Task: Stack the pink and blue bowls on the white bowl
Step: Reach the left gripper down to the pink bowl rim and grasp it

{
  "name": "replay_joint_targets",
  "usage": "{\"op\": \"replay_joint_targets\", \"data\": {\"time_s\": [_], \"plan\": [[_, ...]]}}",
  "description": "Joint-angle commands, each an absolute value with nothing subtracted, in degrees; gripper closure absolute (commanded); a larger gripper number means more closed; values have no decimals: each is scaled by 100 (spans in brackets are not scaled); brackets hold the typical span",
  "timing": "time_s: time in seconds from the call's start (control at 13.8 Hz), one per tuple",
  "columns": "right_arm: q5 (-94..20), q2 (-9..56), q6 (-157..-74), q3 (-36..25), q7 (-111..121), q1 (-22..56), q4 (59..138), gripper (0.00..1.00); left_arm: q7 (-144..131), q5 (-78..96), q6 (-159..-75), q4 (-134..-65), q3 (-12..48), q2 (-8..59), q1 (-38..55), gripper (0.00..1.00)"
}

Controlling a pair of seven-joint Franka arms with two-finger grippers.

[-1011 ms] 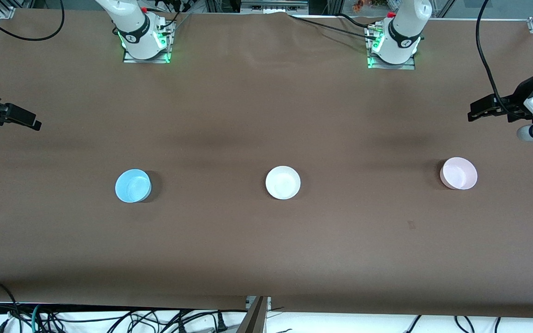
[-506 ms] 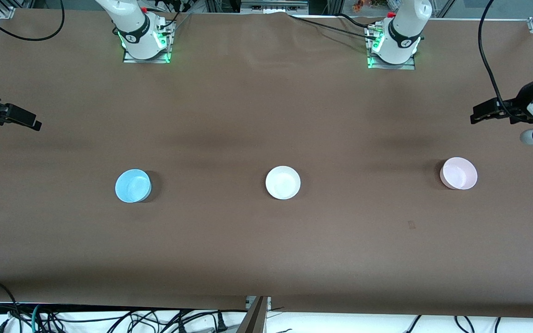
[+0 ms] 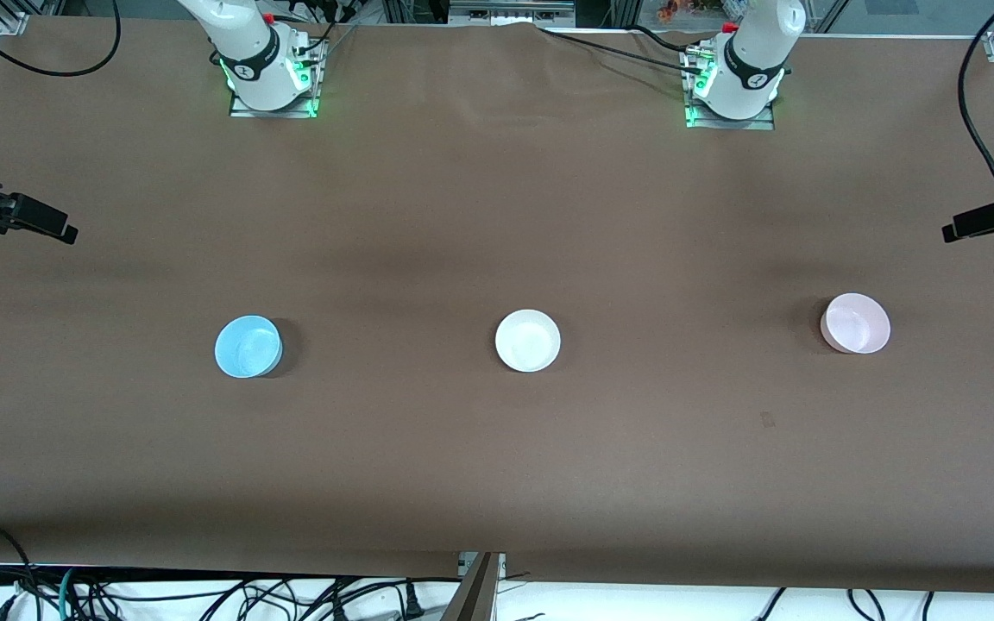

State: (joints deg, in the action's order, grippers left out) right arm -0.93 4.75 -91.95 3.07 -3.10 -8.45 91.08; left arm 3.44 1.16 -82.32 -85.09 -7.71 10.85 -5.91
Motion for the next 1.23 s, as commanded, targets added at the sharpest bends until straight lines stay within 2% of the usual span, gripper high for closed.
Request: {"op": "replay_joint_targets", "data": {"time_s": [0.0,0.22,0.36,0.65,0.87,1.16], "plan": [[-79,501,-9158,352,-360,-879,9009,1,606,79,-8279,-8314,-730,1703,-931,0],[-79,501,-9158,352,-352,-879,9009,1,1159,79,-9059,-8594,-817,2012,-1055,0],[-79,501,-9158,352,-343,-879,9009,1,1204,105,-10006,-9199,-958,2083,-1046,0],[-79,501,-9158,352,-343,-879,9009,1,1257,561,-11238,-10044,-967,2197,-1186,0],[-79,501,-9158,352,-343,-879,9009,1,2360,1026,-12231,-10685,-1010,2364,-1291,0],[-79,501,-9158,352,-343,-879,9009,1,3636,2027,-12718,-11065,-1195,2565,-1336,0]]}}
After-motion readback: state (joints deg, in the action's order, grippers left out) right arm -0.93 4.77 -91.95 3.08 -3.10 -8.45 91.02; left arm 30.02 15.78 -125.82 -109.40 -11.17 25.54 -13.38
